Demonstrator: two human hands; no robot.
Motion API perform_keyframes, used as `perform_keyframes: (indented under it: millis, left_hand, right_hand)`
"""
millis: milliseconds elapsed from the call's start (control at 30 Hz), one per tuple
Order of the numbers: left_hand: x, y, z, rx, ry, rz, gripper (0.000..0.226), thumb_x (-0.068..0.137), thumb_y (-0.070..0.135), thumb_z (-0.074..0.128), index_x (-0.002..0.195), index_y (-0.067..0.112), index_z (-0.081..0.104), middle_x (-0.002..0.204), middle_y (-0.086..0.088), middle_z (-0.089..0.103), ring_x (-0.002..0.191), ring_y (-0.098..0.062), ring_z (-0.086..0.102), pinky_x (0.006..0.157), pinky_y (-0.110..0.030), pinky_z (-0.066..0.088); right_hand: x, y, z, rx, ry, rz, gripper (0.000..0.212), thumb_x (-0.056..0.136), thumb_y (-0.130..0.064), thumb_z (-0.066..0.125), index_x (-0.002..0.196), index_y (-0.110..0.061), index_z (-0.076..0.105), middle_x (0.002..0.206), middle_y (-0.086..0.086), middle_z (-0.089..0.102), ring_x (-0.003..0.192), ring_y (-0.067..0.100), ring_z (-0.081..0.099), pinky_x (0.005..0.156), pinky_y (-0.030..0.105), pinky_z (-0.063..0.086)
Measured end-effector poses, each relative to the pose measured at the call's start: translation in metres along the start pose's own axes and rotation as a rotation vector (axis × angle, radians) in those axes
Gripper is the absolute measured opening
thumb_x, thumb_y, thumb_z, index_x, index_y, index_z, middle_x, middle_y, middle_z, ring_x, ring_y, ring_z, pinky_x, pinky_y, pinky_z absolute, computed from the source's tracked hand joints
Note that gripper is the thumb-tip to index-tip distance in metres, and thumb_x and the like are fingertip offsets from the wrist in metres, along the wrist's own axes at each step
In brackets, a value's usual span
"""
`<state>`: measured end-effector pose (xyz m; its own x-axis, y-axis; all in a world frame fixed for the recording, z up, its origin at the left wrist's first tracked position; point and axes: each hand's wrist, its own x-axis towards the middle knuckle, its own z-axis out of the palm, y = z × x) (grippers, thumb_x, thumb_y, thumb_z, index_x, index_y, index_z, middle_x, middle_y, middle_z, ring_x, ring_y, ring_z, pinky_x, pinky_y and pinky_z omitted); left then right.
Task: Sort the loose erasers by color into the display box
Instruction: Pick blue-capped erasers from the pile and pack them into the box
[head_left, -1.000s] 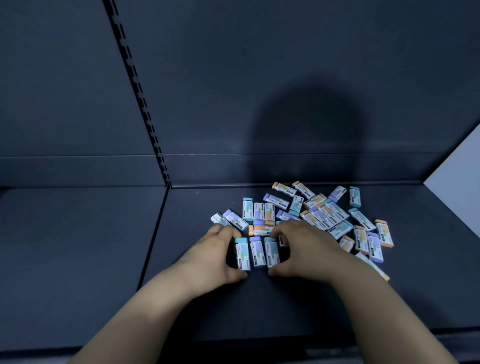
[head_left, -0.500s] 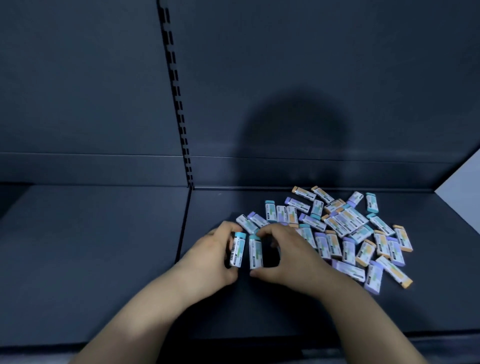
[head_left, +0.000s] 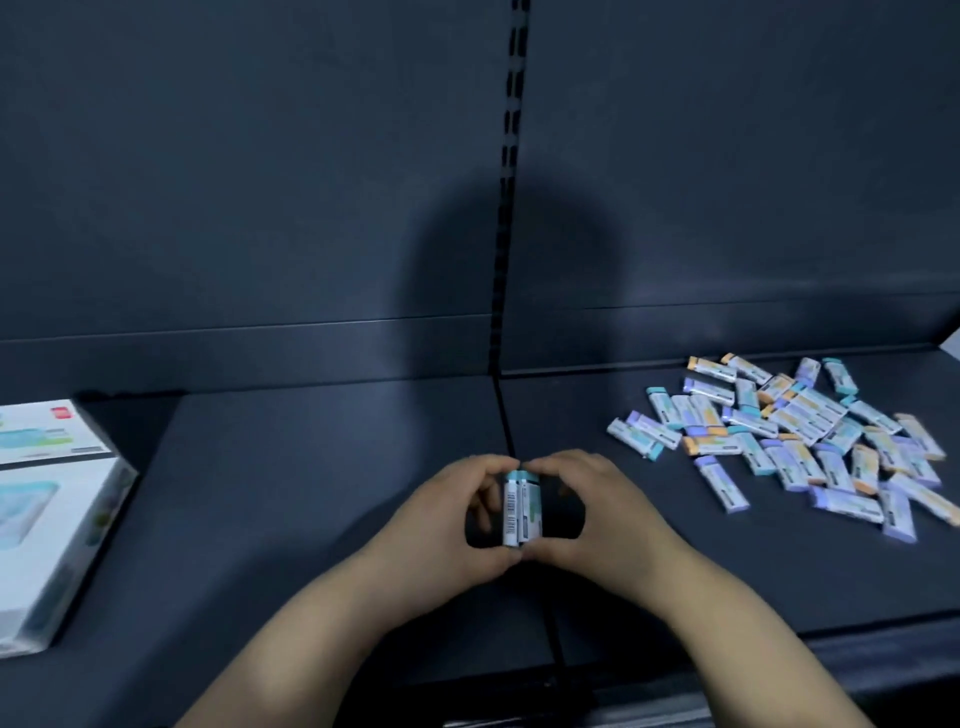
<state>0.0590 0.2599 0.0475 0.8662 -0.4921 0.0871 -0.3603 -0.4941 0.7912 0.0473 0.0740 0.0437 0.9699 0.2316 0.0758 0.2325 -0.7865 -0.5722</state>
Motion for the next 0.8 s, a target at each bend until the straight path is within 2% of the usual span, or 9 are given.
perform_keyframes:
  millis: [167,333,367,433,533,700,800]
  left_hand:
    - [-0.015,-0.008,-0.018,0.019,-0.024,0.01,0.064,0.064,0.025,0.082,0.114,0.042,0.046,0.113,0.017,0.041,0.102,0.007,0.044,0.087,-0.003,0.033]
    - [-0.02,-0.01,-0.021,0.109,0.063,-0.032,0.06,0.063,0.028,0.08,0.102,0.05,0.041,0.11,0.02,0.047,0.102,0.011,0.045,0.083,0.0,0.031]
    - [-0.022,-0.009,-0.021,0.129,0.103,-0.048,0.062,0.063,0.025,0.081,0.105,0.05,0.042,0.109,0.02,0.046,0.1,0.013,0.045,0.082,0.002,0.029]
    - [-0.027,-0.007,-0.019,0.142,0.171,-0.078,0.065,0.063,0.018,0.081,0.118,0.035,0.052,0.109,0.018,0.042,0.098,0.015,0.045,0.084,0.003,0.028]
    - [-0.037,-0.006,-0.02,0.146,0.181,-0.122,0.071,0.064,0.014,0.082,0.128,0.021,0.053,0.111,0.016,0.039,0.1,0.01,0.047,0.086,0.001,0.029]
    - [-0.053,-0.006,-0.032,0.208,0.179,-0.226,0.081,0.067,0.024,0.082,0.135,0.021,0.039,0.122,0.013,0.039,0.109,0.005,0.041,0.086,0.007,0.02]
    - [-0.064,-0.008,-0.042,0.206,0.176,-0.249,0.067,0.065,0.023,0.082,0.119,0.031,0.043,0.115,0.014,0.042,0.099,0.005,0.047,0.081,0.005,0.026]
  right_hand:
    - [0.003,-0.025,0.02,0.021,-0.011,0.01,0.064,0.062,-0.03,0.078,0.121,-0.025,0.057,0.107,-0.02,0.046,0.108,0.008,0.047,0.093,0.014,0.034]
    - [0.007,-0.028,0.024,0.034,-0.025,-0.04,0.062,0.064,-0.036,0.079,0.122,-0.029,0.055,0.109,-0.019,0.05,0.106,0.005,0.046,0.095,0.02,0.038]
    - [0.007,-0.028,0.023,0.049,-0.033,-0.041,0.063,0.065,-0.039,0.08,0.122,-0.03,0.055,0.11,-0.019,0.051,0.106,0.003,0.046,0.094,0.018,0.037]
    - [0.009,-0.03,0.022,0.092,-0.052,-0.038,0.063,0.064,-0.043,0.08,0.121,-0.031,0.055,0.11,-0.019,0.05,0.105,0.001,0.045,0.093,0.016,0.036]
    - [0.012,-0.037,0.025,0.129,-0.103,-0.065,0.062,0.064,-0.047,0.079,0.12,-0.034,0.054,0.111,-0.021,0.05,0.106,0.0,0.044,0.093,0.017,0.037]
    - [0.015,-0.049,0.035,0.095,-0.149,-0.112,0.064,0.068,-0.04,0.078,0.125,-0.034,0.05,0.119,-0.02,0.047,0.113,-0.001,0.039,0.096,0.015,0.032]
    - [0.016,-0.062,0.04,0.087,-0.154,-0.125,0.065,0.069,-0.04,0.076,0.128,-0.035,0.047,0.121,-0.021,0.045,0.114,-0.001,0.037,0.095,0.014,0.03]
